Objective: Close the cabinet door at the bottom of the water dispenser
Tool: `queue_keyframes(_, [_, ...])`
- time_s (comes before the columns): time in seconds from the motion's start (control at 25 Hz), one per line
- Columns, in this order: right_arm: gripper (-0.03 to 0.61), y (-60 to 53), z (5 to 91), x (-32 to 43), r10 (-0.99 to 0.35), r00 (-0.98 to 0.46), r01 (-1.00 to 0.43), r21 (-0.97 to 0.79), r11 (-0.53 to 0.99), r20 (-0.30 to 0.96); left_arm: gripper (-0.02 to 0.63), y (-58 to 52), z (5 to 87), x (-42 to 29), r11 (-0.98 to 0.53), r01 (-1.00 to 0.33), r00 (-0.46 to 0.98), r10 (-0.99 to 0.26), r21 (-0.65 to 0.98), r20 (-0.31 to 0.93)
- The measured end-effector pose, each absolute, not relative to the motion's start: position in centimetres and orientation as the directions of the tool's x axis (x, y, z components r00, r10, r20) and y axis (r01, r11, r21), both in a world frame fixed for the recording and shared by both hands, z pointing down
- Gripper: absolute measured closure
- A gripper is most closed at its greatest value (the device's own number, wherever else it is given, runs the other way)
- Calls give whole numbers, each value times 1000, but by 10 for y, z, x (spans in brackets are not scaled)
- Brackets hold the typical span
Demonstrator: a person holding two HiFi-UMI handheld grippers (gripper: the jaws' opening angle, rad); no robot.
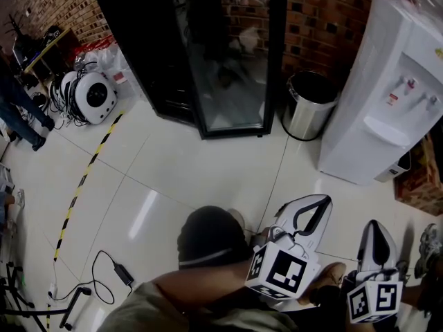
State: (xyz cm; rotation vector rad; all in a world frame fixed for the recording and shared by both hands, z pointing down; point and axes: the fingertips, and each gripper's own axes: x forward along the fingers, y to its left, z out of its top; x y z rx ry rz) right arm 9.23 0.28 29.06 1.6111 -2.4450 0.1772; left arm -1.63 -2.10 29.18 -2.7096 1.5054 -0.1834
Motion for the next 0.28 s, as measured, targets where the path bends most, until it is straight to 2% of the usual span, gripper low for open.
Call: queue_keyframes(0.28, [578,-3,294,93,-893,-383,-918,13,397,238,612,-27,298,-15,-528,-844,521,-849,-92,91])
